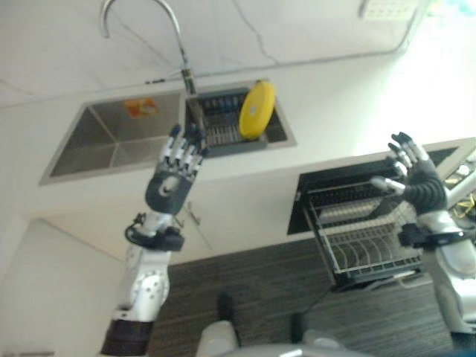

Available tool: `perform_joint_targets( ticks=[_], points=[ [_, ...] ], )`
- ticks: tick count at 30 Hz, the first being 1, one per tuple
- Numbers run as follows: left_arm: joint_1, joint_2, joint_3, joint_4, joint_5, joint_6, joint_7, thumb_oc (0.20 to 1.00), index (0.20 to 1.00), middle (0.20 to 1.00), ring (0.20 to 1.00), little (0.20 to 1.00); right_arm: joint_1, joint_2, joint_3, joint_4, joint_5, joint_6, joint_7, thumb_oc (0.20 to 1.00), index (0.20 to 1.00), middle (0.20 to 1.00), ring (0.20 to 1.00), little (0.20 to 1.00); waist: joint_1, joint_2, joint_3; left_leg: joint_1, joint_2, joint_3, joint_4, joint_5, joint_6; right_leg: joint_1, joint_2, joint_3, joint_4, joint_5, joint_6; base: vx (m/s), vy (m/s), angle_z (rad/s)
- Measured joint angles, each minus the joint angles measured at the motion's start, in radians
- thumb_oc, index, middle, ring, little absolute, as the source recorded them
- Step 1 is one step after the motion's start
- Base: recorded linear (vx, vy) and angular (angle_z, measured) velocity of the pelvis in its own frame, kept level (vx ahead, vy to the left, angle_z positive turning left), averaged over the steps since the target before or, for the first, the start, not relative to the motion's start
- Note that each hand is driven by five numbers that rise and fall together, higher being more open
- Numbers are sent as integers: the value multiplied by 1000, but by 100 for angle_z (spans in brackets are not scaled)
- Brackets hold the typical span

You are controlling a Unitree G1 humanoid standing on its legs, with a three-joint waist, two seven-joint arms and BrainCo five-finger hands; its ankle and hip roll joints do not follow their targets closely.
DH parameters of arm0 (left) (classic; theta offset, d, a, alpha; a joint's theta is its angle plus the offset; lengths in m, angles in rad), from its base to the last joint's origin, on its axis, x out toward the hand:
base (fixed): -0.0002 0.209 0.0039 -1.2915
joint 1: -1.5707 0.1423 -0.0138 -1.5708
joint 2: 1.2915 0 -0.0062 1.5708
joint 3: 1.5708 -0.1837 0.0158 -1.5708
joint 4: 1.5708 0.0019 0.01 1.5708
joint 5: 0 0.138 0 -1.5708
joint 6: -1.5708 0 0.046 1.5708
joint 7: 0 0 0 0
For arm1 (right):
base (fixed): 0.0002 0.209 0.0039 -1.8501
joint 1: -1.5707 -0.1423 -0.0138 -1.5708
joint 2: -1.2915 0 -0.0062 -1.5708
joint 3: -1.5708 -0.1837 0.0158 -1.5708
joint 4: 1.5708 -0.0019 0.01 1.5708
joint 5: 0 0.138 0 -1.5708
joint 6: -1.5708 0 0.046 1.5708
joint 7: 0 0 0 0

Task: Place the dishes in the dishwasher.

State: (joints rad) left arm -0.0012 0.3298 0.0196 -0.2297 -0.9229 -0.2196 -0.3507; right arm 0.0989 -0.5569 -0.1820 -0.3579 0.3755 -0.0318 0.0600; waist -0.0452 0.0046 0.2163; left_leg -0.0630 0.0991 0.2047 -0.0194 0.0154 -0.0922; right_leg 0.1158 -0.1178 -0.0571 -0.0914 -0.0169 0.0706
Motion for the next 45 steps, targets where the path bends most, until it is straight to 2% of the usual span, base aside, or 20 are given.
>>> perform_joint_targets(
  ticks=[2, 3, 4, 5, 7, 12, 18, 19, 21, 24, 25, 27, 28, 30, 31, 32, 33, 34, 40, 45],
  points=[
    [0, 22, 22, -8, 0, -1, 13, 1000, 1000, 1000, 1000, 1000, 8, 10, 1, -46, 0, -7, 10, 1000, 1000, 1000, 1000, 1000, 20, -41, -20, 35, -77, 5, -23, 32, 47, 49, -57, -12, 4, -18, 29, 162, 180, 2],
    [-1, 36, 21, -8, 1, -1, 13, 1000, 1000, 1000, 1000, 1000, 7, 25, 10, -45, 0, -8, 7, 1000, 1000, 1000, 1000, 1000, 32, -66, -34, 43, -102, 13, -25, 33, 49, 58, -86, -17, 4, -45, 34, 141, 162, 24],
    [0, 38, 21, -8, 1, -1, 13, 1000, 1000, 1000, 1000, 1000, 6, 34, 14, -45, 0, -8, 7, 1000, 1000, 1000, 1000, 1000, 37, -71, -38, 46, -105, 19, -29, 35, 53, 57, -90, -19, 4, -56, 33, 108, 131, 27],
    [0, 46, 21, -9, 2, 0, 12, 1000, 1000, 1000, 1000, 1000, 6, 50, 18, -45, -1, -7, 2, 1000, 1000, 1000, 1000, 1000, 57, -89, -49, 47, -116, 18, -31, 48, 88, 64, -101, -37, 4, -56, 50, 85, 111, 27],
    [0, 56, 21, -12, 2, 3, 12, 1000, 1000, 1000, 1000, 1000, 6, 55, 18, -42, -1, -7, -10, 1000, 1000, 1000, 1000, 1000, 56, -107, -61, 52, -127, 12, -33, 60, 122, 70, -107, -36, 15, -3, 96, 67, 86, 30],
    [-1, 64, 19, -59, 12, 11, 13, 1000, 1000, 1000, 1000, 1000, -1, 81, 17, -40, -3, -6, -29, 1000, 1000, 1000, 1000, 1000, 59, -111, -63, 80, -123, -5, -63, 80, 138, 75, -92, -42, 25, 7, 113, 27, 78, 2],
    [-1, 68, 21, -68, 40, 27, 10, 1000, 1000, 1000, 1000, 1000, -21, 81, 17, -17, -3, -6, -33, 1000, 1000, 1000, 1000, 1000, 61, -106, -58, 101, -100, -2, -67, 64, 122, 68, -68, -54, 59, 7, 113, 0, 112, -10],
    [-2, 67, 20, -68, 40, 28, 9, 1000, 1000, 1000, 1000, 1000, -19, 81, 17, -5, -4, -6, -35, 1000, 1000, 1000, 1000, 1000, 54, -105, -57, 102, -97, -3, -67, 55, 120, 44, -64, -57, 96, 7, 113, 19, 213, -20],
    [-2, 56, 21, -67, 40, 32, 3, 1000, 1000, 1000, 1000, 1000, -22, 82, 17, -3, -7, -6, -35, 1000, 1000, 1000, 1000, 1000, 54, -68, -36, 102, -89, -39, -66, 40, 133, -43, -50, -35, 260, 7, 113, 55, 185, -23],
    [3, 42, 21, -69, 39, 46, -10, 1000, 1000, 1000, 1000, 1000, 48, 82, 16, -18, -21, -9, -30, 1000, 1000, 1000, 1000, 1000, 30, -38, -17, 107, -97, -92, -53, 21, 163, -254, -45, 85, 668, 31, 141, 90, 90, 14],
    [18, 45, 22, -87, 38, 49, -10, 1000, 1000, 1000, 1000, 1000, 65, 80, 18, -20, -22, -9, -21, 1000, 1000, 1000, 1000, 1000, 23, -40, -19, 112, -98, -87, -54, 24, 178, -306, -29, 95, 712, -36, 118, 108, -78, 31],
    [18, 53, 23, -98, 38, 47, -9, 1000, 1000, 1000, 1000, 1000, 63, 77, 17, -20, -21, -16, -11, 1000, 1000, 1000, 1000, 1000, 20, -48, -24, 113, -109, -85, -53, 23, 177, -318, -33, 49, 528, -64, 91, 171, -188, 25],
    [8, 61, 22, -85, 36, 39, -8, 1000, 1000, 1000, 1000, 1000, 55, 75, 15, -10, -20, -25, 1, 1000, 1000, 1000, 1000, 1000, 20, -49, -24, 106, -111, -91, -50, 23, 177, -295, -34, 42, 331, -47, 94, 186, -251, 24],
    [-10, 64, 18, -50, 36, 39, 10, 1000, 1000, 1000, 1000, 1000, 42, 80, 18, -2, -20, -28, 12, 1000, 1000, 1000, 1000, 1000, 10, -64, -32, 102, -126, -103, -50, 24, 177, -265, -65, 41, 79, 26, 118, 140, -251, 19],
    [-8, 62, 7, -45, 36, 39, 27, 1000, 1000, 1000, 1000, 1000, 14, 77, 29, -4, -20, -21, 11, 1000, 1000, 1000, 1000, 1000, -5, -63, -31, 118, -133, -108, -52, 23, 174, -239, -86, 23, 33, 83, 116, 97, -220, 20],
    [-8, 64, -11, -46, 36, 38, 32, 1000, 1000, 1000, 1000, 1000, -3, 76, 33, -4, -20, -19, 10, 1000, 1000, 1000, 1000, 1000, -9, -65, -33, 139, -132, -107, -53, 20, 161, -213, -93, 6, 25, 114, 106, 113, -244, 14],
    [-2, 65, -26, -49, 37, 32, 35, 1000, 1000, 1000, 1000, 1000, -26, 73, 56, -3, -20, -17, 1, 1000, 1000, 1000, 1000, 1000, -2, -94, -54, 185, -132, -108, -68, 6, 142, -135, -97, -55, 17, 144, 99, 154, -270, 3],
    [3, 61, -22, -53, 36, 26, 47, 1000, 1000, 1000, 1000, 1000, -38, 70, 62, 1, -19, -4, -12, 1000, 1000, 1000, 1000, 1000, 6, -104, -70, 200, -111, -111, -68, -3, 108, -95, -63, -65, 3, 220, 99, 132, -198, 5],
    [-3, 52, -18, -83, 36, 27, 59, 1000, 1000, 1000, 1000, 1000, -48, 40, 53, 8, -19, 57, -60, 1000, 1000, 1000, 1000, 1000, -20, -30, -70, 208, -21, -107, -68, -13, 61, -84, 29, -71, 3, 187, 53, 72, -81, -7],
    [0, 33, -17, -83, 39, 33, 66, 1000, 1000, 1000, 1000, 1000, -46, 43, 53, 8, -19, 70, -84, 1000, 1000, 1000, 1000, 1000, -30, -25, -69, 218, -13, -109, -75, -21, 52, -73, 35, -70, 3, 170, 61, 51, -61, 1]
  ],
)
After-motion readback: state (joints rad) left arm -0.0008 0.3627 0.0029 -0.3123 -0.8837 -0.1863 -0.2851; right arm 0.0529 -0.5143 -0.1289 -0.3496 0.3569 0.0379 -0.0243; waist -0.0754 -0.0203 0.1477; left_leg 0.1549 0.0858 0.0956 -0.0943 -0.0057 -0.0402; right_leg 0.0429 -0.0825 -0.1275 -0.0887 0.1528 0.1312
